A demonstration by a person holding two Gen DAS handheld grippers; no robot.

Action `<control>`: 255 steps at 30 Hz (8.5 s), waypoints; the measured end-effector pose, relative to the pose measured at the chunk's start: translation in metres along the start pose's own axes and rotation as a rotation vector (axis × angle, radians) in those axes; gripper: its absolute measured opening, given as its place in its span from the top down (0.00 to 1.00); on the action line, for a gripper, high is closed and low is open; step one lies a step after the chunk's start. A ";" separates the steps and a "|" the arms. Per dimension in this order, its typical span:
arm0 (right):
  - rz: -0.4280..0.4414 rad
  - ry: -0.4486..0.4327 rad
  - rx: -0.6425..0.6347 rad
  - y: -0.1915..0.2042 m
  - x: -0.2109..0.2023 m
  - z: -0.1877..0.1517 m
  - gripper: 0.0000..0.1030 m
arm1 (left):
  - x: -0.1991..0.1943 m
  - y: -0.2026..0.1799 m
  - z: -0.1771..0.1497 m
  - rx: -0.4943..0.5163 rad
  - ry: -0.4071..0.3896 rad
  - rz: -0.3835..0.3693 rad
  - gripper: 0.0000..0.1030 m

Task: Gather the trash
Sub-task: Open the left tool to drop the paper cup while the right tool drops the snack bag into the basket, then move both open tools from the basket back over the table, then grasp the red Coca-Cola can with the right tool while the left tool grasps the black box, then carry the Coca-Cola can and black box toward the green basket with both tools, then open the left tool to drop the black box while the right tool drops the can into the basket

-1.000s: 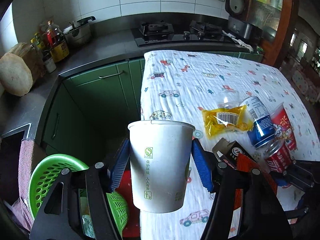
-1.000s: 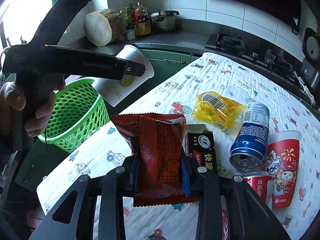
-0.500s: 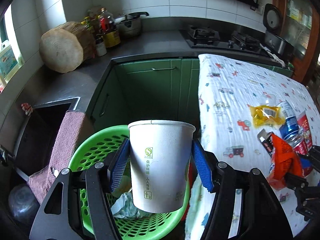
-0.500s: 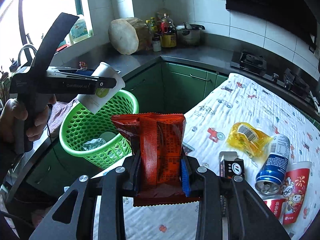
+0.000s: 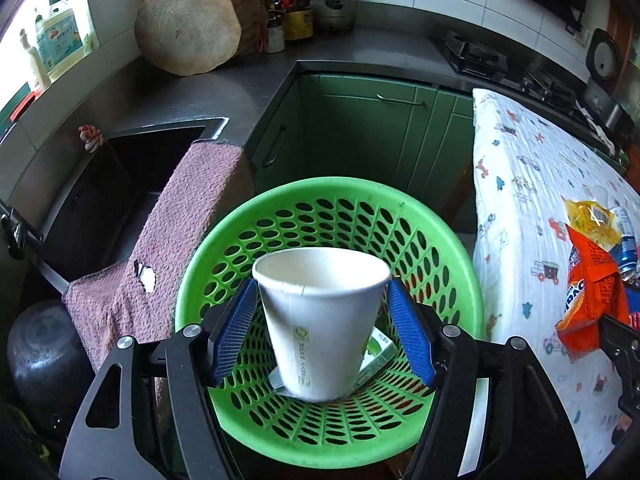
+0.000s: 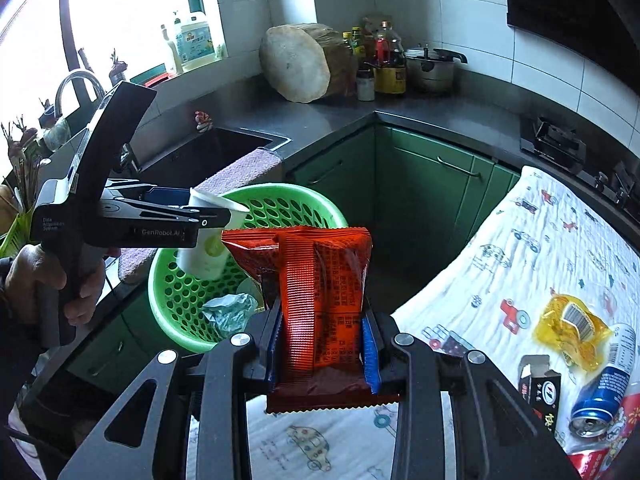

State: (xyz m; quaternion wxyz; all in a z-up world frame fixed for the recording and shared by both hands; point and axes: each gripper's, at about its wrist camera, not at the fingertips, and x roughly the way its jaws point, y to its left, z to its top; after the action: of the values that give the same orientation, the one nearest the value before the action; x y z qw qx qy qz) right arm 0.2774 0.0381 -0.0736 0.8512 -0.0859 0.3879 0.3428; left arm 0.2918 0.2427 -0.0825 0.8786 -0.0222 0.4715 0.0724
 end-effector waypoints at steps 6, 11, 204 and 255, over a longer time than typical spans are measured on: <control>0.030 0.004 -0.024 0.019 0.023 0.016 0.70 | -0.006 0.025 -0.008 -0.045 -0.008 0.021 0.27; 0.050 0.021 -0.038 0.034 0.045 0.027 0.69 | -0.016 0.042 -0.012 -0.076 -0.023 0.033 0.26; 0.012 -0.008 0.127 -0.041 -0.080 -0.065 0.40 | 0.008 -0.046 -0.017 -0.083 0.160 0.110 0.49; 0.162 0.017 -0.015 0.033 0.015 -0.005 0.26 | -0.033 0.028 -0.032 -0.218 0.078 0.089 0.26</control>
State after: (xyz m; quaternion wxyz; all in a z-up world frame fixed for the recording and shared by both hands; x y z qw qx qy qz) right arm 0.2597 0.0687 -0.0843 0.8166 -0.0634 0.3984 0.4128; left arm 0.2429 0.2630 -0.0720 0.8479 -0.0995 0.4951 0.1615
